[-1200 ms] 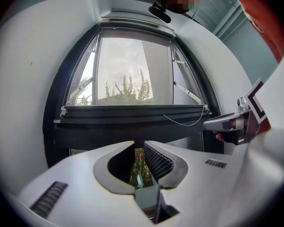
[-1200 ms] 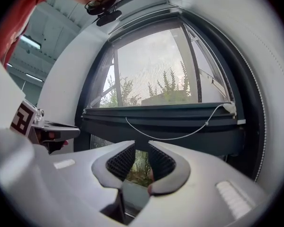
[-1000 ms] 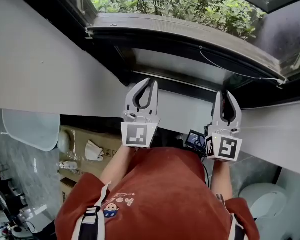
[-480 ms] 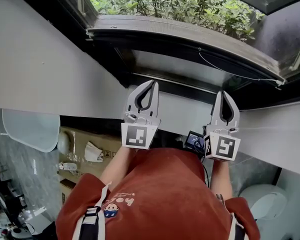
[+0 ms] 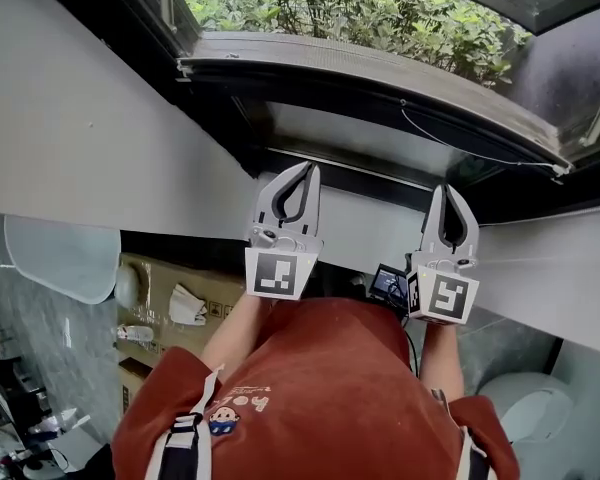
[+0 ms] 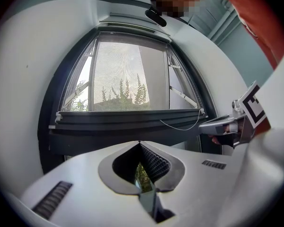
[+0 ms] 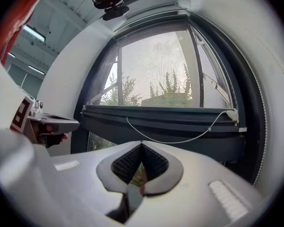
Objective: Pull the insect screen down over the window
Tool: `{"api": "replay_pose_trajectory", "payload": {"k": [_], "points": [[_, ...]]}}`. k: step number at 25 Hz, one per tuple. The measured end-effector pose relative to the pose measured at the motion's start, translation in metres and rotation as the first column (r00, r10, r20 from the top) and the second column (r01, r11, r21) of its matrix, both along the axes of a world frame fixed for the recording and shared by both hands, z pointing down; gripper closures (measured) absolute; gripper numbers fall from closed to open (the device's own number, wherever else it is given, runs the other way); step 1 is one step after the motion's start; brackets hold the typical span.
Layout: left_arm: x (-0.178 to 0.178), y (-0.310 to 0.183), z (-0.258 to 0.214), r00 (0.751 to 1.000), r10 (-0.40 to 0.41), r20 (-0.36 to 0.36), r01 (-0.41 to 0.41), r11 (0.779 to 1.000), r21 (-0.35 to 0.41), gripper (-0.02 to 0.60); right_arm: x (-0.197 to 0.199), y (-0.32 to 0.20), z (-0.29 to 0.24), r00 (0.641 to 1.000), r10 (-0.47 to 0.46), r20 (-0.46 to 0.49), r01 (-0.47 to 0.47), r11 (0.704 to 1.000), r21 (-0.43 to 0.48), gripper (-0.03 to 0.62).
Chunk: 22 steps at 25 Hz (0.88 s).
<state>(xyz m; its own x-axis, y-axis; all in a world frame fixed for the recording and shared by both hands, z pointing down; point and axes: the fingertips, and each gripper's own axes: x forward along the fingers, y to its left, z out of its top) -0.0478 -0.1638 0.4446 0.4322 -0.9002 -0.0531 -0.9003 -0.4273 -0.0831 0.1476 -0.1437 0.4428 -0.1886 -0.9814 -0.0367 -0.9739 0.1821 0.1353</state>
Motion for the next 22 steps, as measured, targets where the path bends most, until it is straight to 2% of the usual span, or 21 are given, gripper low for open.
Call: {"api": "replay_pose_trajectory", "payload": {"k": [22], "points": [[0.0004, 0.001, -0.0018, 1.0, 0.006, -0.006, -0.006, 1.0, 0.004, 0.575, -0.0011, 0.0005, -0.0019, 1.0, 0.004, -0.025, -0.003, 1.0, 0.005, 0.585]]}}
